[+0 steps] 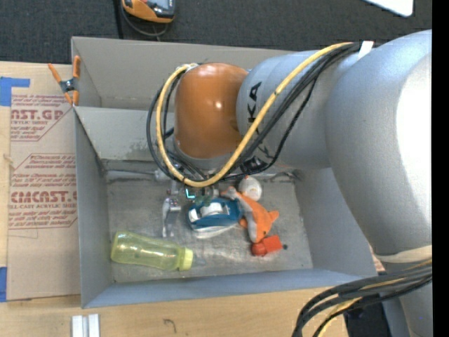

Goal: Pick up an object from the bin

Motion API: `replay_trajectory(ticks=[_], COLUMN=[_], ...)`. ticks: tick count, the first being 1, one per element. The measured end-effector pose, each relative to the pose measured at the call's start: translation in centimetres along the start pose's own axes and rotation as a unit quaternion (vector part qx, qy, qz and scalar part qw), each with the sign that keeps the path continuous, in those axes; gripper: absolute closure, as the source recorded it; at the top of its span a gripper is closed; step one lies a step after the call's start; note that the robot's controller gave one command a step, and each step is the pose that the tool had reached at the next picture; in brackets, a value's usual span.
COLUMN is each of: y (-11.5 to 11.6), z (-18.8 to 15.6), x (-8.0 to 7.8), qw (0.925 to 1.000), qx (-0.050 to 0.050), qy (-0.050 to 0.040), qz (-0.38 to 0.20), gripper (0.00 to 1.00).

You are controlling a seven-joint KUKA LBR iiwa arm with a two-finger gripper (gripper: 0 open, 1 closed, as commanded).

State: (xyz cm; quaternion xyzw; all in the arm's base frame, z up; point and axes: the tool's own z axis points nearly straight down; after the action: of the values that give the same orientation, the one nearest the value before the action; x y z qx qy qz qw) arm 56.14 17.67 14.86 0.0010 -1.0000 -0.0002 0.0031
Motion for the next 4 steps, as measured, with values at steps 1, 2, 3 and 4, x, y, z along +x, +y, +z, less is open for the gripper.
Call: replay_trajectory(ticks=[1,2,3,4], y=[-0.1,1.7,3.0,2.4], z=[-0.4,0.8,4.4,5.8], x=[-0.2,1.3,5.6,6.9], qw=[1.0000,0.9994,0.9930,0.9945], qx=[-0.001,0.001,-0.002,0.005], qy=[-0.0034,-0.0068,-0.0048,-0.0006], qz=[0.000,-0.034,-0.118,-0.104], gripper=[0.00,0.00,0.00,1.00])
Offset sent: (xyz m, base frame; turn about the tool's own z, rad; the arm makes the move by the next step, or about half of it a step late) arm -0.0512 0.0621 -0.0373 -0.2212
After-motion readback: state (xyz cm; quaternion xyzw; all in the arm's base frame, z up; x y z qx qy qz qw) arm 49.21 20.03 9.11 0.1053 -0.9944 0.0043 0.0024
